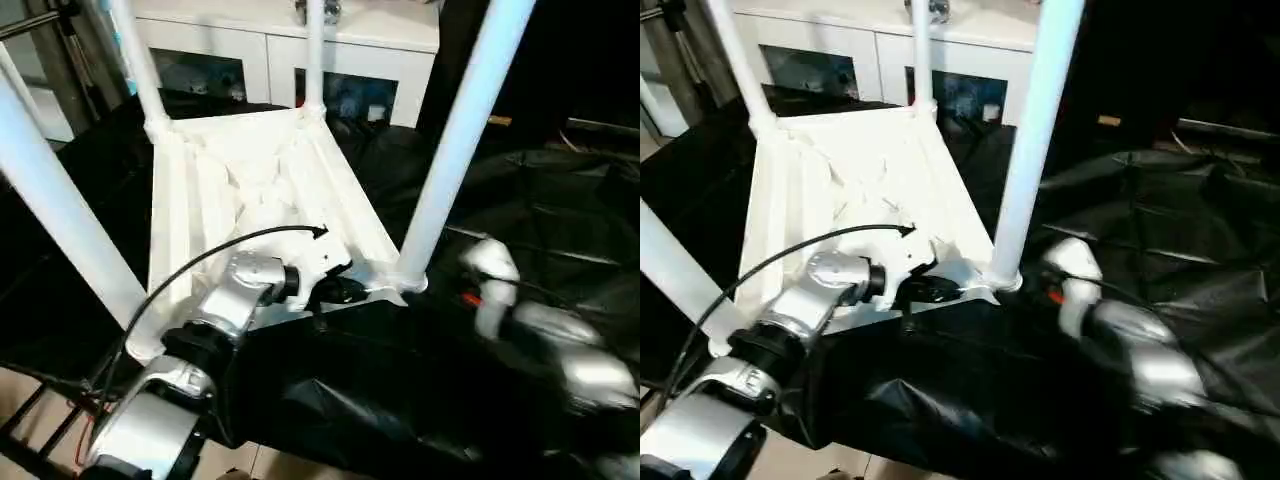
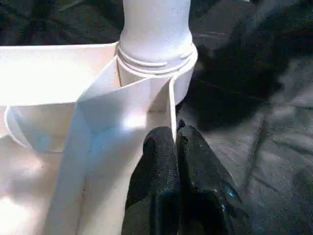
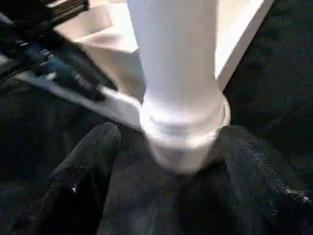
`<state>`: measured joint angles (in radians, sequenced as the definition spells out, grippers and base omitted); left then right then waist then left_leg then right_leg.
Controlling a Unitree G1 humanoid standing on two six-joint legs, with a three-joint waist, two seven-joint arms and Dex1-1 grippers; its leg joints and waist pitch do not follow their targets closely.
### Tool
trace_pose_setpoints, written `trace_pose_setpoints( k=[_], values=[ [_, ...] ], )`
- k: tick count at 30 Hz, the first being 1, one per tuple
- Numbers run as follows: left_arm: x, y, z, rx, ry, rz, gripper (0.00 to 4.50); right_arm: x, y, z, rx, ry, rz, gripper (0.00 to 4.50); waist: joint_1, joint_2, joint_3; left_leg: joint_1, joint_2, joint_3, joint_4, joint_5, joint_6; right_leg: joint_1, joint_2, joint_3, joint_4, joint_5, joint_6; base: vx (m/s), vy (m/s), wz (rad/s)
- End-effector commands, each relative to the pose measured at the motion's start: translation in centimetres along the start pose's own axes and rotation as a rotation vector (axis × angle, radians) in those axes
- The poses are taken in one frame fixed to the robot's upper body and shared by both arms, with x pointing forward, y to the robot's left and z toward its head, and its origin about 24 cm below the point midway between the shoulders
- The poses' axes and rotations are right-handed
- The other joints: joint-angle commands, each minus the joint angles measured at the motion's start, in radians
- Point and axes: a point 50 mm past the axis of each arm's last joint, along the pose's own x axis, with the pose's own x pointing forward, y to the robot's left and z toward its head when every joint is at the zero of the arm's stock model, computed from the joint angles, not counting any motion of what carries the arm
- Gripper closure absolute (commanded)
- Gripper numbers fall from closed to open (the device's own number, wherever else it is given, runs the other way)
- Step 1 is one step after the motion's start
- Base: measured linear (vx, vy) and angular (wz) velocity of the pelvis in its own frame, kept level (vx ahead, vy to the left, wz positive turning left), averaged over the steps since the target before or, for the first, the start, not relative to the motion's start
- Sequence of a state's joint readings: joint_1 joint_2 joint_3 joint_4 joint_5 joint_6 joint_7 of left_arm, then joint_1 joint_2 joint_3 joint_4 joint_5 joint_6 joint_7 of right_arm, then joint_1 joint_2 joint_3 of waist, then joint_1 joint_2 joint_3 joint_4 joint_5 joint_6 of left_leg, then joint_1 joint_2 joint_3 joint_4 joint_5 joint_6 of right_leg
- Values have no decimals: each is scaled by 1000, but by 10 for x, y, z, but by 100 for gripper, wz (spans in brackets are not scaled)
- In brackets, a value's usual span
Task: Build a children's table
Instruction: Rotate leg to tighten
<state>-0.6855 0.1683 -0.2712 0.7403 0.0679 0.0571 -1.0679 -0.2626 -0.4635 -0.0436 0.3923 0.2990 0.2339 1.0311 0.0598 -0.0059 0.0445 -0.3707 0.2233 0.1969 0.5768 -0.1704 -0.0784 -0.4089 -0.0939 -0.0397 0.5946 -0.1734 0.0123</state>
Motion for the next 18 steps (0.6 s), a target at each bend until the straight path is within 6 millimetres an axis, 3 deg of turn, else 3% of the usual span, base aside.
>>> trace_pose_setpoints(
  k=[1,2,5,9,13,15,16,18],
  values=[
    [0,-6,5,32,-43,-86,450,-14,-6,12,-3,-56,-16,95,4,-16,-62,8,1,2,-55,-227,92,55,-30,18,-68,-176,-248,0,0,0],
    [-5,-11,2,48,-41,-158,450,-27,-17,19,26,-114,-88,95,4,-15,-61,10,3,2,-56,-229,84,53,-30,19,-72,-208,-239,0,0,0],
    [-7,-13,1,59,-35,-198,450,-32,-23,21,31,-134,-142,95,5,-12,-62,14,4,4,-56,-222,70,47,-28,19,-69,-210,-241,0,0,0],
    [-10,-20,0,114,-38,-294,450,-32,-40,17,37,-131,-355,95,5,-9,-63,14,2,4,-57,-213,45,44,-28,19,-67,-200,-243,0,0,0],
    [-10,-26,3,150,-68,-383,450,-25,-36,16,47,-143,-348,95,13,-8,-65,15,3,7,-56,-203,52,48,-26,20,-62,-153,-247,0,0,0],
    [-11,-30,3,158,-70,-448,450,-17,-30,14,52,-150,-327,95,26,-6,-66,18,7,9,-54,-185,62,46,-27,20,-56,-118,-256,0,0,0],
    [-13,-30,2,161,-59,-469,450,-13,-28,12,51,-148,-326,95,29,-2,-65,18,6,9,-55,-187,61,46,-27,21,-55,-121,-258,0,0,0],
    [-16,-30,-1,164,-43,-489,450,-9,-26,10,48,-151,-336,95,30,-3,-64,16,6,9,-56,-196,54,47,-29,20,-57,-139,-254,0,0,0]
  ],
)
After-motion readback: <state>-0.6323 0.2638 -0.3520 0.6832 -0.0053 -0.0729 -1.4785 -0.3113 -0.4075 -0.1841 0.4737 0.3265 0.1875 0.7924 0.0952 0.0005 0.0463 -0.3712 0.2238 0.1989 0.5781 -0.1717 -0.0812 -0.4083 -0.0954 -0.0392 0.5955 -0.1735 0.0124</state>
